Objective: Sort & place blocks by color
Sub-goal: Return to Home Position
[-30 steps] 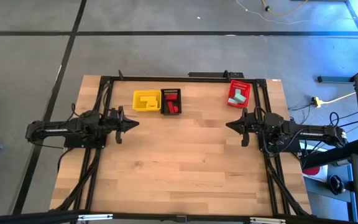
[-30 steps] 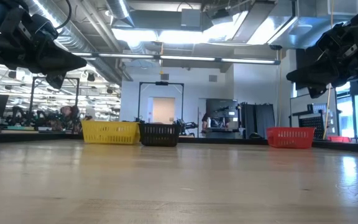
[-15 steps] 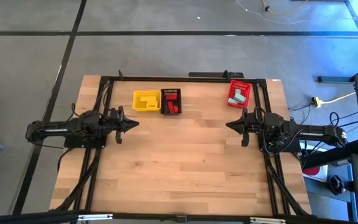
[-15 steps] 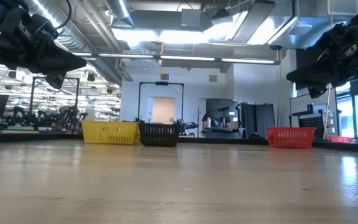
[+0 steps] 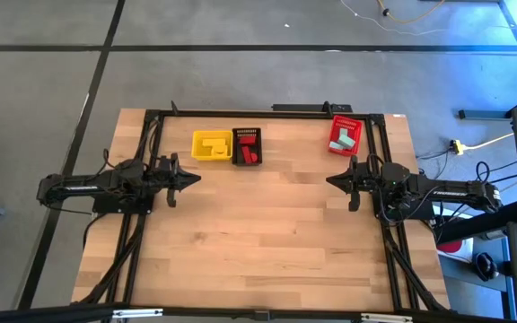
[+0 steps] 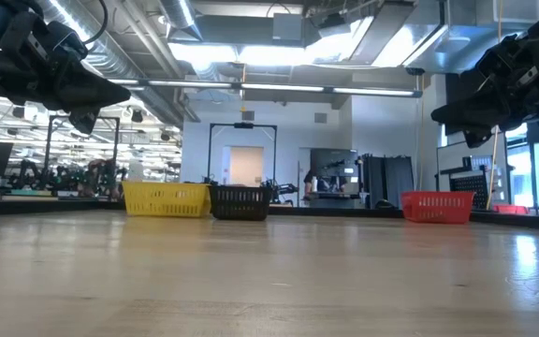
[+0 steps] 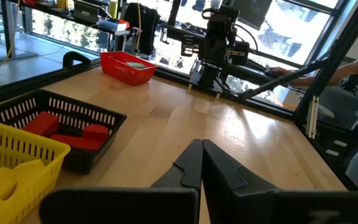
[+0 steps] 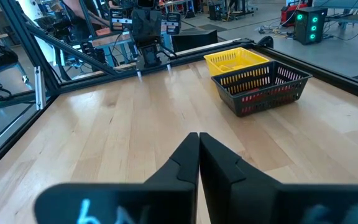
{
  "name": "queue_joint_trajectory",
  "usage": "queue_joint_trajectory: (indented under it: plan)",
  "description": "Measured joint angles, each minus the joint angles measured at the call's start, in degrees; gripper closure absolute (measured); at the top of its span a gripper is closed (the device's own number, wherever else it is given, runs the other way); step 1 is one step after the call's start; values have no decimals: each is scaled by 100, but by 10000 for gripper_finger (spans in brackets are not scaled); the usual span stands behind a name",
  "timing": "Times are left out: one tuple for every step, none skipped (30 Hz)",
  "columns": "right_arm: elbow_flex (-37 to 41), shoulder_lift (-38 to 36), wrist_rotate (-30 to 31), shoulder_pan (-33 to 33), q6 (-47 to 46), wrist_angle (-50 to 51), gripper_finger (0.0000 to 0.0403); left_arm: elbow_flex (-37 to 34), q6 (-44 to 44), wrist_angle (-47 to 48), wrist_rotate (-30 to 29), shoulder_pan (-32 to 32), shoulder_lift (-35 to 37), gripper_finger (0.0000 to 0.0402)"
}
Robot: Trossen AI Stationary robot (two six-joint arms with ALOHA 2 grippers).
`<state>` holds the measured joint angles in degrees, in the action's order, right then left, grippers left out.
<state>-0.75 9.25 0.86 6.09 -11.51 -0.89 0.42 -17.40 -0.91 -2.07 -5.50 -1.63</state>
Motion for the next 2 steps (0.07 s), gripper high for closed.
queue_joint_trajectory:
  plan:
    - [0,0,0,0,0,0,389,-2,0,0,-2,-2,0,401]
    - [0,-2,0,0,0,0,389,-2,1,2,0,0,0,401]
